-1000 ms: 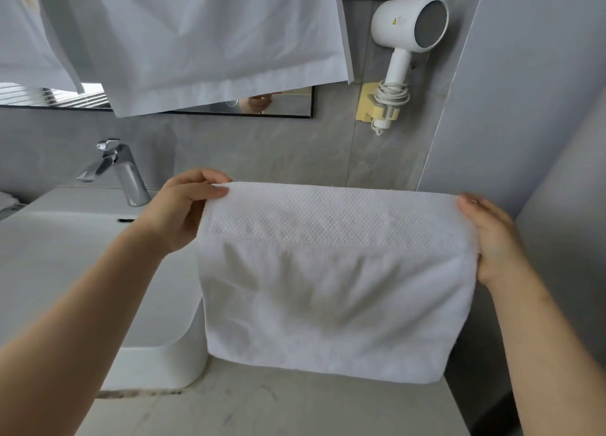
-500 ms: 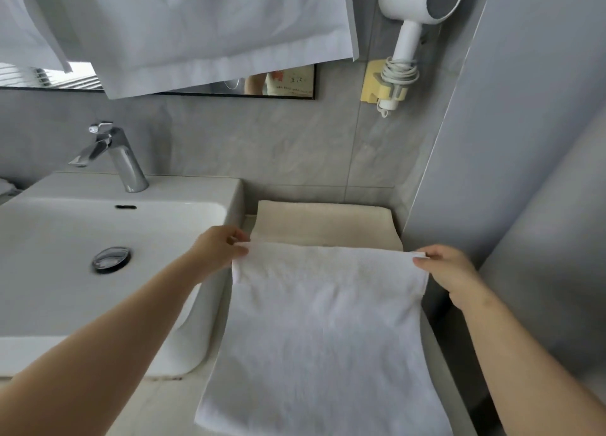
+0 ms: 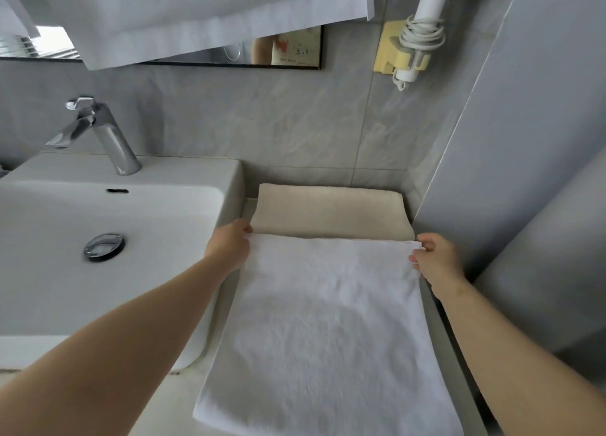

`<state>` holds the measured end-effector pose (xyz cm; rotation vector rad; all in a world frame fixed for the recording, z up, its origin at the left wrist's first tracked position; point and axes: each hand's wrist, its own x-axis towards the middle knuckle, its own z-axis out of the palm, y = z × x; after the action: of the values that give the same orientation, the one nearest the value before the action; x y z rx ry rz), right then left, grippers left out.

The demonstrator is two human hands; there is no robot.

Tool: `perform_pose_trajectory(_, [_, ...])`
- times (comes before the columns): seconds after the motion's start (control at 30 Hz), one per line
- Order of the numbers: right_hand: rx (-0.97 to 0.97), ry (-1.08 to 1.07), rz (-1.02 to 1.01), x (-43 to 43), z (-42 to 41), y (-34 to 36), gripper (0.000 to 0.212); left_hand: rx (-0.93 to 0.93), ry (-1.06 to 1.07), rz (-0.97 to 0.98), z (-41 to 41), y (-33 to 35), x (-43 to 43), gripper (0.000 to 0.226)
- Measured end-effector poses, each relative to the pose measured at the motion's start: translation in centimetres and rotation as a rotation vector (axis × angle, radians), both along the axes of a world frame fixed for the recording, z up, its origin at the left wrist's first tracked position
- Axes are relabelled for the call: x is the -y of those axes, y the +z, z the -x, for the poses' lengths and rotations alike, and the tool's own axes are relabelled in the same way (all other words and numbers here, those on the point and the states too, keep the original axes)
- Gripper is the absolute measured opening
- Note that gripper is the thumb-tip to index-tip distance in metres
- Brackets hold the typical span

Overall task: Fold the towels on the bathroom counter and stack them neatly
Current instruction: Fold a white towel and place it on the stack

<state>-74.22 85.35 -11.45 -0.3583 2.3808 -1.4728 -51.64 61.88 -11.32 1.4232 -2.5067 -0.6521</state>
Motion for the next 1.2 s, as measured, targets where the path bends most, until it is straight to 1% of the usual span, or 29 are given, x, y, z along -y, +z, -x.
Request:
perform_pose_trajectory(0.07, [-0.023, 0.056, -0.011, 0.5, -0.4, -1.1, 0.041, -0.013, -0.046, -0.012, 0.3, -1.1, -0.6, 0.046])
perform_pose_trajectory(0.13, [-0.044, 0.100, -0.026, 0.8, -1.3, -2.3, 0.046, -0.056, -0.116, -0.007, 0.7, -2.2, -2.0, 0.046])
perform_pose_trajectory(0.23, [-0.134, 0.198, -0.149, 0.7, -4.7, -4.3, 0.043, -0.045, -0.225, 0.050, 0.6, -4.3, -4.9, 0.043])
perform_pose_trajectory(0.33, [-0.292, 0.375, -0.271, 0.3, -9.6, -6.2, 0.042, 0.028, -0.337, 0.096, -0.3, -6.7, -8.4, 0.045])
perform_pose_trajectory(0.4, [-0.384, 0.548, -0.420, -0.4, -12.6, -7.8, 0.045, 0.145, -0.409, 0.083, -1.4, -8.3, -10.8, 0.050])
perform_pose_trajectory(0.43, [-0.425, 0.637, -0.523, -1.0, -13.9, -8.5, 0.046, 0.224, -0.429, 0.062, -2.2, -9.0, -11.8, 0.054])
perform_pose_trajectory(0.47, [-0.479, 0.690, -0.618, -1.7, -14.9, -9.3, 0.048, 0.279, -0.438, 0.046, -3.2, -9.6, -12.5, 0.066])
perform_pose_trajectory(0.5, [-0.489, 0.724, -0.669, -2.6, -15.6, -9.8, 0.051, 0.319, -0.455, 0.050, -4.3, -10.3, -13.0, 0.086])
perform_pose_trajectory(0.53, [-0.448, 0.728, -0.687, -3.5, -16.1, -9.9, 0.053, 0.372, -0.462, 0.053, -5.4, -10.8, -13.1, 0.103])
perform_pose_trajectory(0.57, [-0.454, 0.720, -0.725, -4.3, -16.1, -10.1, 0.056, 0.396, -0.433, 0.070, -6.3, -11.2, -13.0, 0.108])
perform_pose_trajectory(0.6, [-0.440, 0.722, -0.773, -5.2, -15.7, -10.1, 0.069, 0.399, -0.388, 0.089, -7.2, -11.5, -12.8, 0.108])
perform_pose_trajectory(0.63, [-0.491, 0.690, -0.756, -6.0, -15.1, -10.8, 0.087, 0.388, -0.337, 0.093, -8.1, -11.6, -12.6, 0.108])
perform_pose_trajectory(0.67, [-0.467, 0.670, -0.785, -6.7, -14.7, -11.1, 0.098, 0.376, -0.293, 0.084, -8.9, -11.5, -12.5, 0.111])
perform_pose_trajectory(0.7, [-0.452, 0.642, -0.810, -7.4, -14.4, -11.0, 0.099, 0.371, -0.264, 0.079, -9.6, -11.4, -12.4, 0.116])
perform_pose_trajectory(0.77, [-0.472, 0.572, -0.854, -8.4, -14.1, -10.9, 0.079, 0.363, -0.232, 0.073, -10.5, -11.6, -12.3, 0.121])
perform_pose_trajectory(0.8, [-0.452, 0.539, -0.862, -8.8, -14.2, -10.8, 0.074, 0.352, -0.221, 0.069, -10.9, -11.8, -12.4, 0.120])
perform_pose_trajectory(0.87, [-0.435, 0.487, -0.893, -9.7, -14.5, -10.4, 0.071, 0.318, -0.207, 0.059, -11.4, -11.8, -12.8, 0.118])
perform_pose_trajectory(0.93, [-0.421, 0.453, -0.937, -10.7, -14.6, -10.5, 0.062, 0.322, -0.203, 0.060, -11.8, -11.9, -13.2, 0.117])
perform_pose_trajectory(1.0, [-0.403, 0.400, -0.937, -11.5, -14.6, -10.5, 0.060, 0.324, -0.200, 0.056, -12.0, -11.5, -13.7, 0.116])
perform_pose_trajectory(1.1, [-0.392, 0.346, -0.927, -12.7, -15.0, -10.5, 0.060, 0.344, -0.179, 0.067, -12.5, -11.2, -14.6, 0.095])
perform_pose_trajectory(1.2, [-0.394, 0.274, -0.939, -14.0, -15.6, -10.5, 0.060, 0.353, -0.124, 0.064, -13.2, -10.6, -15.3, 0.086])
